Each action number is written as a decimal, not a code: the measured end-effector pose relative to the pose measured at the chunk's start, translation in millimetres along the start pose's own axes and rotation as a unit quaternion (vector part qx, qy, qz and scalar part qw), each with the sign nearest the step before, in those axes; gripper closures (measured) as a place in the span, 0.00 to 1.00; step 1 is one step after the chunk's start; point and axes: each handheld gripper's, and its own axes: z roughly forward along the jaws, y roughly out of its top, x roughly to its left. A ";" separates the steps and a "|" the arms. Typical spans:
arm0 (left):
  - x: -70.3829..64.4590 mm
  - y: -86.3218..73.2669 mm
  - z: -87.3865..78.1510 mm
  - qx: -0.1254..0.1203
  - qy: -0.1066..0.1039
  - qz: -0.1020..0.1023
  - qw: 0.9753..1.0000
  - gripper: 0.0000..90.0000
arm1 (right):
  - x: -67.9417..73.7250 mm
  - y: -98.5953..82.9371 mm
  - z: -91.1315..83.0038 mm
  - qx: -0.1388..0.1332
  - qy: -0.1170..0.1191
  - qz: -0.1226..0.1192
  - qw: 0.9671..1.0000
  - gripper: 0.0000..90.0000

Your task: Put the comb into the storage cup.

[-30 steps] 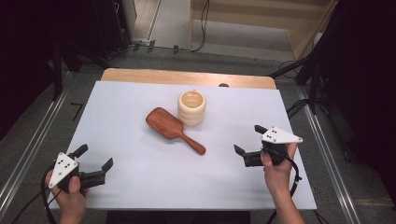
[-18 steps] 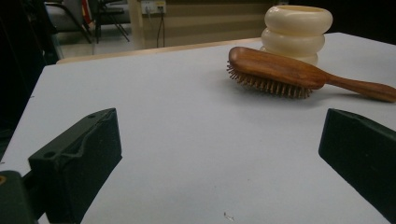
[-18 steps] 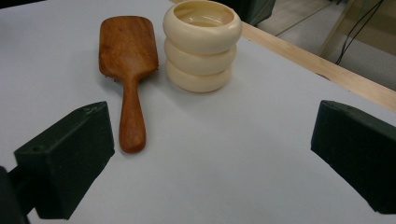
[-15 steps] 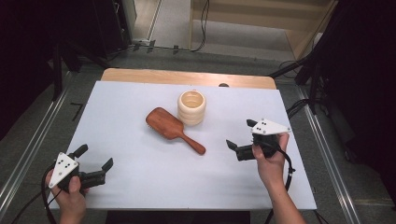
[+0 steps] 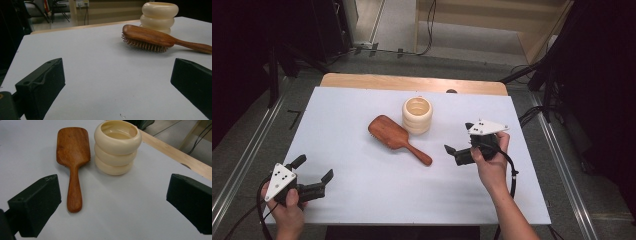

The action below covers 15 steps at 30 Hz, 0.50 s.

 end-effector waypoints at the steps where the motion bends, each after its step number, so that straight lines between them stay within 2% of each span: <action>1: 0.0 0.0 0.0 0.000 0.000 0.000 1.000 0.00 | 0.7 1.7 2.0 0.001 0.001 -0.002 1.000 0.00; 10: 0.1 -0.1 -0.1 0.000 -0.001 0.001 1.000 0.00 | 4.5 16.7 17.1 0.011 0.015 -0.012 1.000 0.00; 15: -0.3 0.0 0.0 0.002 -0.001 0.003 1.000 0.00 | 6.4 23.5 24.8 0.026 0.023 -0.012 0.999 0.00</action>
